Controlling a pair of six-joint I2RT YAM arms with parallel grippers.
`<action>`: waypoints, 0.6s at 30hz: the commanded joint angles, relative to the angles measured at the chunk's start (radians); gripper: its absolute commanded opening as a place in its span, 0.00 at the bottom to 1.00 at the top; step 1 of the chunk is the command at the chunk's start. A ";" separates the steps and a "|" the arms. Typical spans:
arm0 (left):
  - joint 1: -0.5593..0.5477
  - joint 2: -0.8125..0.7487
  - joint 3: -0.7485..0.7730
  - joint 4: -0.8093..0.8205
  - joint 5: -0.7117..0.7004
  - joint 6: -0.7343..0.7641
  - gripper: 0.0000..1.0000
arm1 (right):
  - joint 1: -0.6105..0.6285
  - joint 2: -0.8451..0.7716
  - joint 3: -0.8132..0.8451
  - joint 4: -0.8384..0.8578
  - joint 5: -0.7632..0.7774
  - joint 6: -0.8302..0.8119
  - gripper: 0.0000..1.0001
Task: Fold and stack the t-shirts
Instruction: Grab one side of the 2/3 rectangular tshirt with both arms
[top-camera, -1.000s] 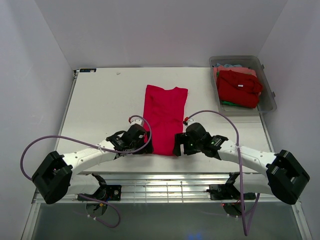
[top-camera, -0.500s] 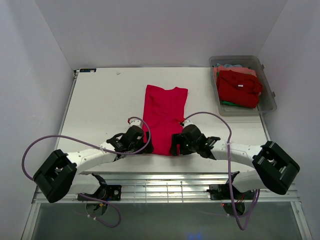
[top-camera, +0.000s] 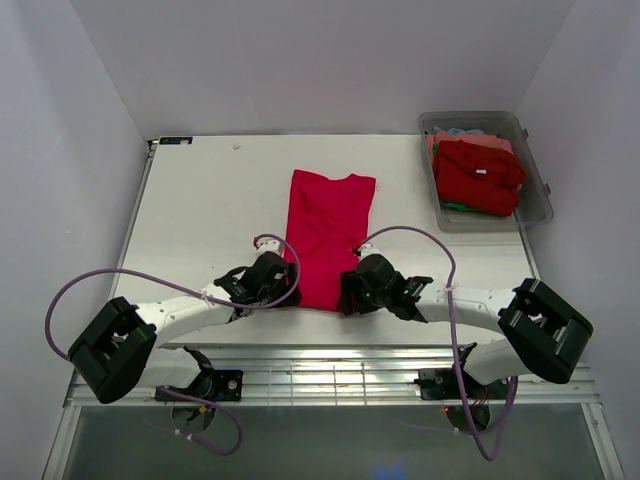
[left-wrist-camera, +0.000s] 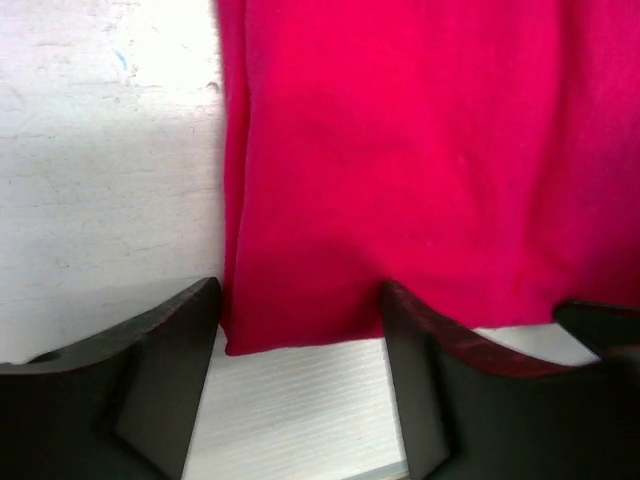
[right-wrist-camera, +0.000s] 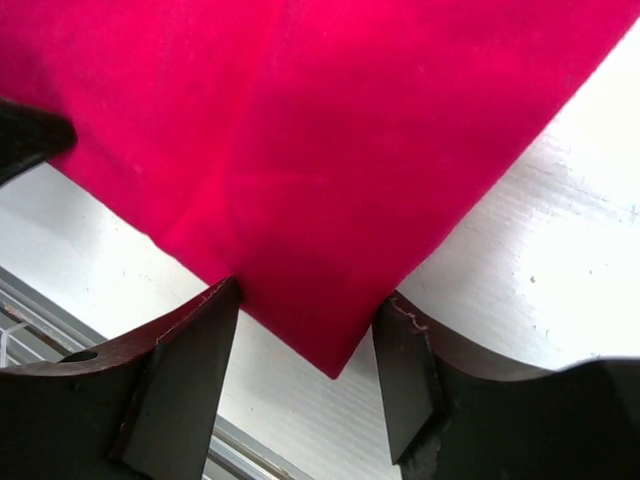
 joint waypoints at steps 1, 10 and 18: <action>0.005 0.016 -0.032 -0.103 -0.005 -0.035 0.69 | 0.034 -0.008 0.011 -0.110 0.048 0.019 0.57; 0.001 0.050 -0.068 -0.120 0.043 -0.051 0.00 | 0.107 -0.020 -0.019 -0.168 0.092 0.036 0.12; -0.051 -0.160 -0.012 -0.353 0.078 -0.083 0.00 | 0.261 -0.084 0.019 -0.322 0.124 0.112 0.08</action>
